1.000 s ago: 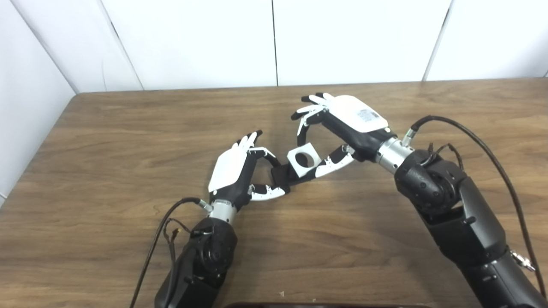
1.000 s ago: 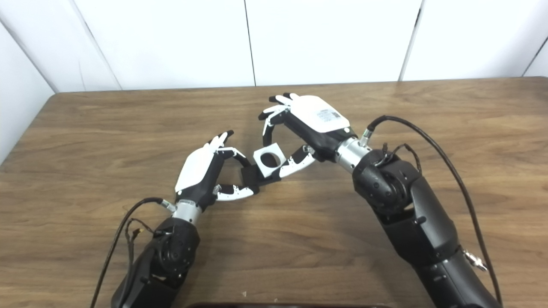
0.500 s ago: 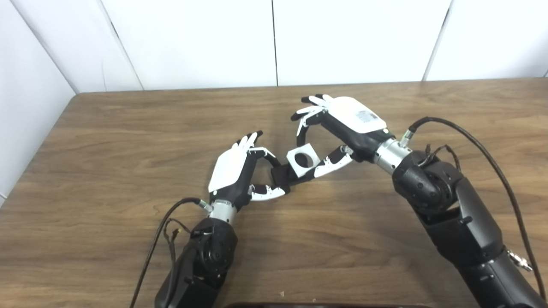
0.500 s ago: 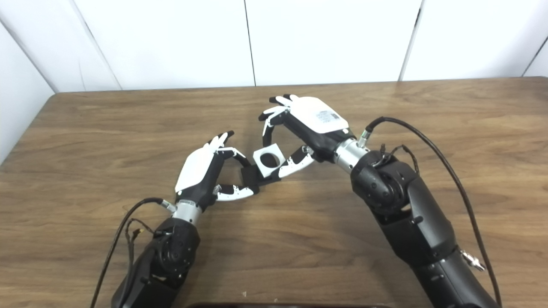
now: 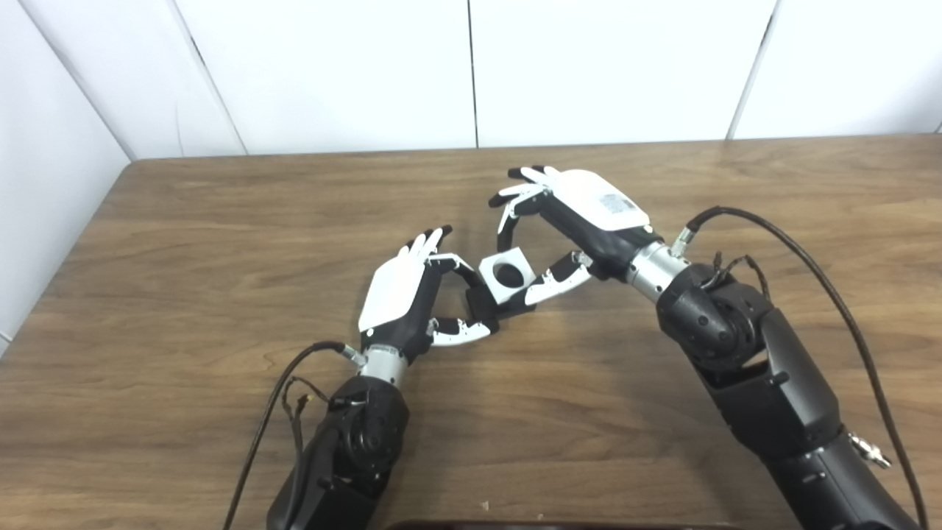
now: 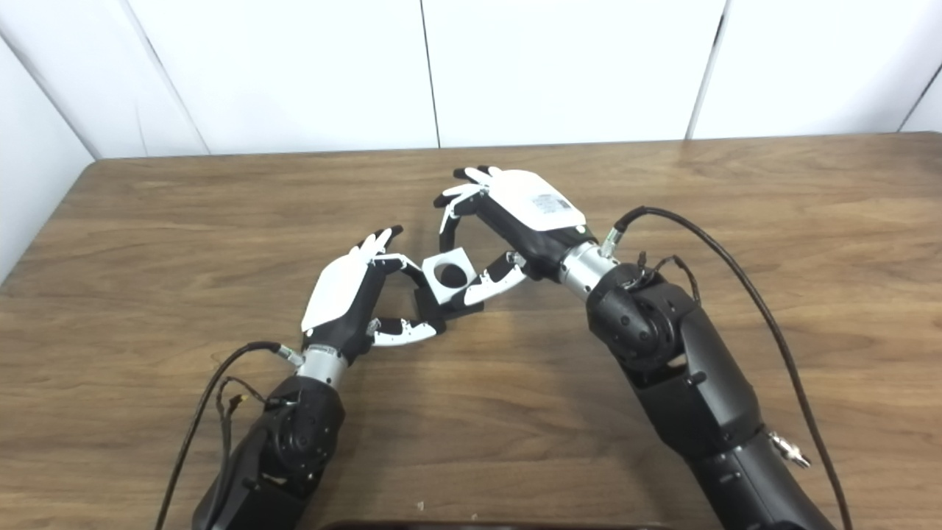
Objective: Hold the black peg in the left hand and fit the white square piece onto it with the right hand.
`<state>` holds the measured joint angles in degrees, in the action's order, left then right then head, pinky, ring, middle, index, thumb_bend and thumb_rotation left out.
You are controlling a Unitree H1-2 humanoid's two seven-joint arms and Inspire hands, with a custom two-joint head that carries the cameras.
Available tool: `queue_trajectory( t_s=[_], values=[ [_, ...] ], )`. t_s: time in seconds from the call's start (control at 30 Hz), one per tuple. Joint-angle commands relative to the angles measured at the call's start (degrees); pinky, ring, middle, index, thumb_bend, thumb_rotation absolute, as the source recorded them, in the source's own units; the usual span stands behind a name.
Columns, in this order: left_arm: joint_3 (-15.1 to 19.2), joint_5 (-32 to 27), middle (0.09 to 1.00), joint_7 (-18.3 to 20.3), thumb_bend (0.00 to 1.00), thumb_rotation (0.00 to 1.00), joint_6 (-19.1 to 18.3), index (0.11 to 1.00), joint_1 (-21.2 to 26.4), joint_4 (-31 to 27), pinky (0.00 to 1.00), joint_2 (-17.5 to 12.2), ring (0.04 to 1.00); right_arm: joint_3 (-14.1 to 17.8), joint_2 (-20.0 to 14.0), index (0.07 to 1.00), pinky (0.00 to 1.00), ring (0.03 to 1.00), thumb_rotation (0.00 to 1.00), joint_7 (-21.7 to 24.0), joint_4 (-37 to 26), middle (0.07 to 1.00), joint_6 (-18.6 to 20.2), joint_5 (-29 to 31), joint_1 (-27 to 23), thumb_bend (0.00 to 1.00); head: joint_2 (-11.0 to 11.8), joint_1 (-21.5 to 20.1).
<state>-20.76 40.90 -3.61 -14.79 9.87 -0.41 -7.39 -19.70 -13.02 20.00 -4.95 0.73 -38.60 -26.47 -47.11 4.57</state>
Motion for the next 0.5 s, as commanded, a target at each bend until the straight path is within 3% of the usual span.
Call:
queue_trajectory(
  t_s=[0.0, 0.47],
  values=[
    [-1.1, 1.9, 0.984, 1.9, 0.52, 0.09, -1.7, 0.491, -1.1, 2.0, 1.00, -0.6, 1.000, 0.8, 0.7, 0.480, 1.00, 0.958, 0.14, -2.1, -0.4, 0.818, -1.2, 0.9, -2.2, 0.52, -0.2, 0.0],
    [-0.9, 1.6, 0.983, 2.0, 0.52, 0.08, -1.7, 0.491, -1.2, 1.6, 1.00, -0.8, 1.000, 0.1, 0.4, 0.481, 1.00, 0.948, 0.14, -2.9, 1.1, 0.813, -1.7, 0.0, -1.7, 0.52, -0.5, -0.6]
  ],
)
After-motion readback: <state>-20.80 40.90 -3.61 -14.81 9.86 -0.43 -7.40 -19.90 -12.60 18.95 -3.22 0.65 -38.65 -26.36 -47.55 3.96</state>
